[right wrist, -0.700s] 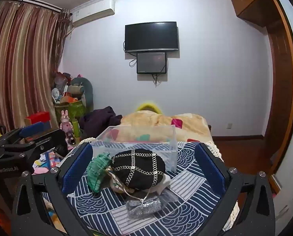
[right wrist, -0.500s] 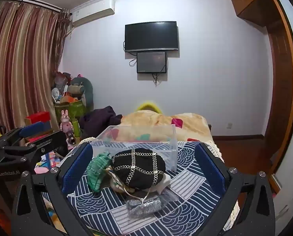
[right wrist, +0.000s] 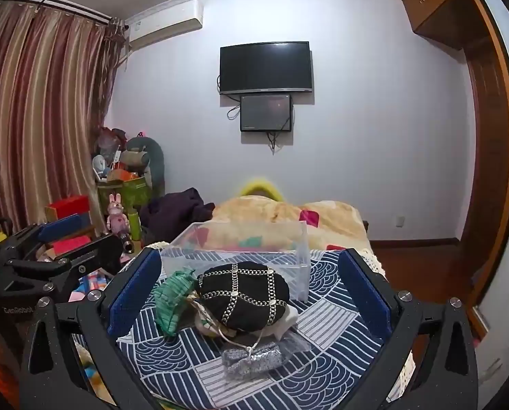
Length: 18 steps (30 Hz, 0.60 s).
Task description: Organize soft objects
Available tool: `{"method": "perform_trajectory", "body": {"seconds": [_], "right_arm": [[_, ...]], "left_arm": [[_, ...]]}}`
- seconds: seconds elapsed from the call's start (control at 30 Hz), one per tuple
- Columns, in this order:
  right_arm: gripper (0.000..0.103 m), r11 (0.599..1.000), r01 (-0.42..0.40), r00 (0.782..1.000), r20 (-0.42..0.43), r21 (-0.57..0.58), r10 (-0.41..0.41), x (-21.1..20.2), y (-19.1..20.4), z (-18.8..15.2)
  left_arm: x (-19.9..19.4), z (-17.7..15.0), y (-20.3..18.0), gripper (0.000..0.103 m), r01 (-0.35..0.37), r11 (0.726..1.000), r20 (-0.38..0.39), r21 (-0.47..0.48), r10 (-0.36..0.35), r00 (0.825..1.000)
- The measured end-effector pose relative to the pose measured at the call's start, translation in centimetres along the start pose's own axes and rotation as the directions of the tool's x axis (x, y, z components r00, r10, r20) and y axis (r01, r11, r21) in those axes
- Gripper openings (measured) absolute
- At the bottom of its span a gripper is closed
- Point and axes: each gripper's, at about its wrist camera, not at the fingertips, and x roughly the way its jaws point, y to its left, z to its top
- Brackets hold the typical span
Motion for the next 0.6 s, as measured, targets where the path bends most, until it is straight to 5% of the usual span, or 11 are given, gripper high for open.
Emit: {"method": "perform_trajectory", "body": {"seconds": [0.6], "right_arm": [[0.103, 1.000, -0.002, 1.000, 0.016, -0.010, 0.002, -0.20, 0.19, 0.25]], "left_arm": [[0.03, 0.03, -0.43, 0.103, -0.002, 1.000, 0.006, 0.010, 0.002, 1.000]]}}
